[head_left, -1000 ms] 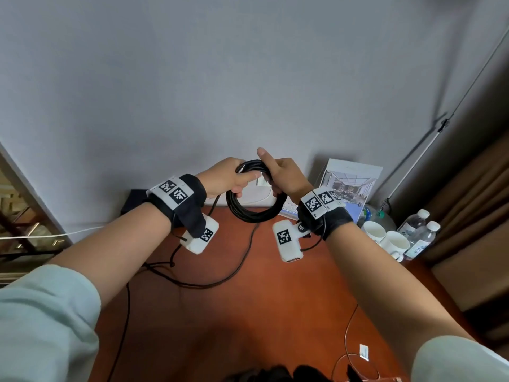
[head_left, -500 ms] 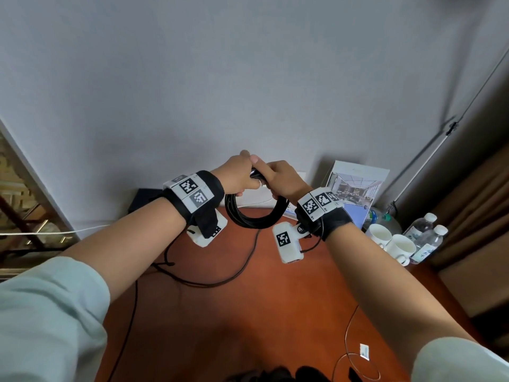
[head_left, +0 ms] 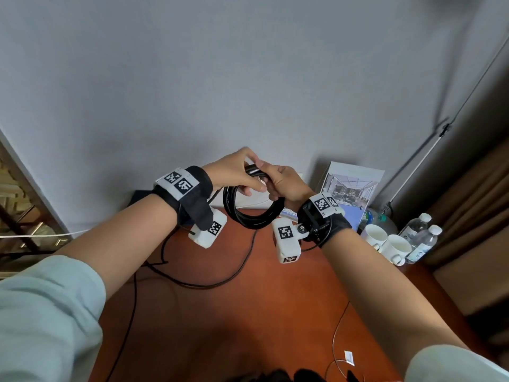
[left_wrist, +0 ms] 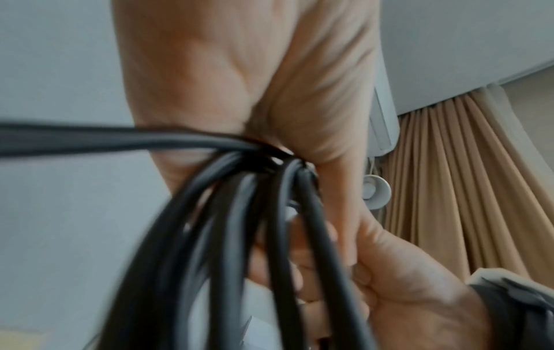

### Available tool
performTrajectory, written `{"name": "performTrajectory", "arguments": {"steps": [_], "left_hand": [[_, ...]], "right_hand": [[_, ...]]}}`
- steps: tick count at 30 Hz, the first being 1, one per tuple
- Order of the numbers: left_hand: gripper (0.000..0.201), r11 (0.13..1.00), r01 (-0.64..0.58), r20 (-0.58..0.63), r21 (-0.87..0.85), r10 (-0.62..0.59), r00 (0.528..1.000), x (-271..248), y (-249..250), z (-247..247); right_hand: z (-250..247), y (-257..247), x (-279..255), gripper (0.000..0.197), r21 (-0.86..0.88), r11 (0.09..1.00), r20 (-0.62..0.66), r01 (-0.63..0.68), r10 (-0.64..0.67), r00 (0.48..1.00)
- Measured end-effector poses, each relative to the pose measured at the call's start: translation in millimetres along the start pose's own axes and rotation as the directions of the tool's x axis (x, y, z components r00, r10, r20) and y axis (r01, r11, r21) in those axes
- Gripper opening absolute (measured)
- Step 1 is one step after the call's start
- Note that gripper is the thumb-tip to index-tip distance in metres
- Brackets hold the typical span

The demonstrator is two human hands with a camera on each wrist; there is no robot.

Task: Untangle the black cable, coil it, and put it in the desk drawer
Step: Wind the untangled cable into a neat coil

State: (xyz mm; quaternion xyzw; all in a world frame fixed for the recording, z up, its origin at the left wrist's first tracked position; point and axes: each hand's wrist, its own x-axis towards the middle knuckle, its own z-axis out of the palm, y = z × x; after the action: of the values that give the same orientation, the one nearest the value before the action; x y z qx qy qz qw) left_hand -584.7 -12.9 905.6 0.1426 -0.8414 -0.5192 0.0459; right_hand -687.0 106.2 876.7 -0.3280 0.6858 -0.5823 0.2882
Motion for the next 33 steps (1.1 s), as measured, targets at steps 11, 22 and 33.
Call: {"name": "performTrajectory", "arguments": {"steps": [11,22,33], "left_hand": [[0.015,0.953,0.044,0.034,-0.300,-0.036,0.999,1,-29,8],[0.017,0.861,-0.007,-0.022,0.509,0.021,1.000,8,-4,11],[0.029,0.954,0.057,0.235,-0.296,0.015,0.972,0,-25,-2]], "right_hand": [[-8,10,5,0.048,0.175,0.982,-0.043,-0.069,0.078,0.996],[1,-34,1,0.057,-0.649,0.761,0.032,-0.010,0.039,0.999],[4,-13,12,0.013,-0.661,0.748,-0.279,-0.067,-0.162,0.946]]}}
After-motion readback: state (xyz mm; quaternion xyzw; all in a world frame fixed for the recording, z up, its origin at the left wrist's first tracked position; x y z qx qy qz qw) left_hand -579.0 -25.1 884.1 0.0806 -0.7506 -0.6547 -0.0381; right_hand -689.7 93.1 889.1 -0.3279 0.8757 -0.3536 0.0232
